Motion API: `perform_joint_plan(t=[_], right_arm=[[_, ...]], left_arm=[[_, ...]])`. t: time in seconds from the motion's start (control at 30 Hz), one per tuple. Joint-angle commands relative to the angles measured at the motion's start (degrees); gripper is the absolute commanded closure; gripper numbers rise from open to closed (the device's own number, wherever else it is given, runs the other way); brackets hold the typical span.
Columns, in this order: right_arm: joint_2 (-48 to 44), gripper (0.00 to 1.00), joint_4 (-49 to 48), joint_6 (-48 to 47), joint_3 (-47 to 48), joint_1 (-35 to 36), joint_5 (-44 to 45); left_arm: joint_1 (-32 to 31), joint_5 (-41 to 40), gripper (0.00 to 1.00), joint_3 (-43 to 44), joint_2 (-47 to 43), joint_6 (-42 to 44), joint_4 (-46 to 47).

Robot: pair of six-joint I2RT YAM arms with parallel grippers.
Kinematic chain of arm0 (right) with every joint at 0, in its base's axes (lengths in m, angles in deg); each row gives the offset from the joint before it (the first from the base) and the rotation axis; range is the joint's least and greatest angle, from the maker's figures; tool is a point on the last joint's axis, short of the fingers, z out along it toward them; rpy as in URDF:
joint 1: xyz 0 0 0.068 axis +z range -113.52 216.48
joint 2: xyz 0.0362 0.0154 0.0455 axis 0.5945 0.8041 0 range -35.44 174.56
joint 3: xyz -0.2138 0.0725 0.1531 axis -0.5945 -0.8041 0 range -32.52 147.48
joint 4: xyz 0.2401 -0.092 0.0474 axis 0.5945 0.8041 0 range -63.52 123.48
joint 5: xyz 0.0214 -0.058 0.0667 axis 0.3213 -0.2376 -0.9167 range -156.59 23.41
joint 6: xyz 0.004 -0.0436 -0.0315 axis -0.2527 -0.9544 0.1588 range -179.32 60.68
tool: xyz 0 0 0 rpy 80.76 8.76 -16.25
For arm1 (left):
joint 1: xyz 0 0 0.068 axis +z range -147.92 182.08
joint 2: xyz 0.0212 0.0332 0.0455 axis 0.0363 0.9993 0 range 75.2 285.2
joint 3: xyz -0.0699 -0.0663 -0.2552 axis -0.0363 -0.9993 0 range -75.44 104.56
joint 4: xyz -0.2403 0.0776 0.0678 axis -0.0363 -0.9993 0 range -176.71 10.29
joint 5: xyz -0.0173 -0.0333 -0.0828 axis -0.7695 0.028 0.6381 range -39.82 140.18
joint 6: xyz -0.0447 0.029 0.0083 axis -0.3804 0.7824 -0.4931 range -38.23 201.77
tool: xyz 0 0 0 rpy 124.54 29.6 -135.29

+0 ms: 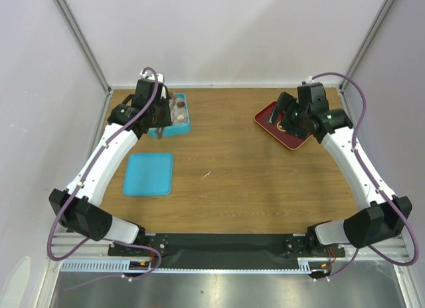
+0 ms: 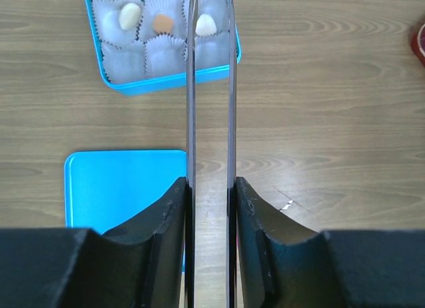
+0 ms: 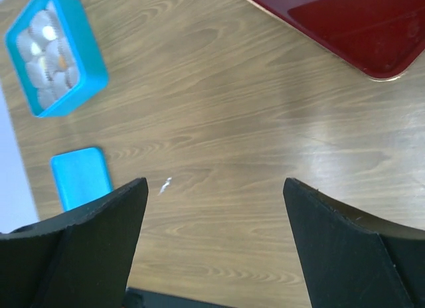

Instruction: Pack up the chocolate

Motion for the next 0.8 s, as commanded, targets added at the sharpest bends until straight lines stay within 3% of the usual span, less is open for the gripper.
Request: perform_joint_plan(t=[0.0,0.23,0.47,0.77], right_arm=[[2.0,0.09,5.5,1.1,7.4,0.6,-3.9],[7.2,0.1,6.4,0.7,10.3,1.4,-5.8],[9.8,0.09,8.8,-1.4,15.9,1.3,-5.0],[7.0,0.09,8.8,-2.2,15.2,0.9,-4.6]], left_arm=[[0.8,2.5,0.65,1.8,2.2,-1.0,-4.4],[1.7,6.2,0.65,-2.0,3.3,0.6,-0.4],[4.2,9.1,0.66,3.4,7.6,-1.0,-4.4],[4.2,9.9,0.65,5.9,10.1,-1.0,-7.4]])
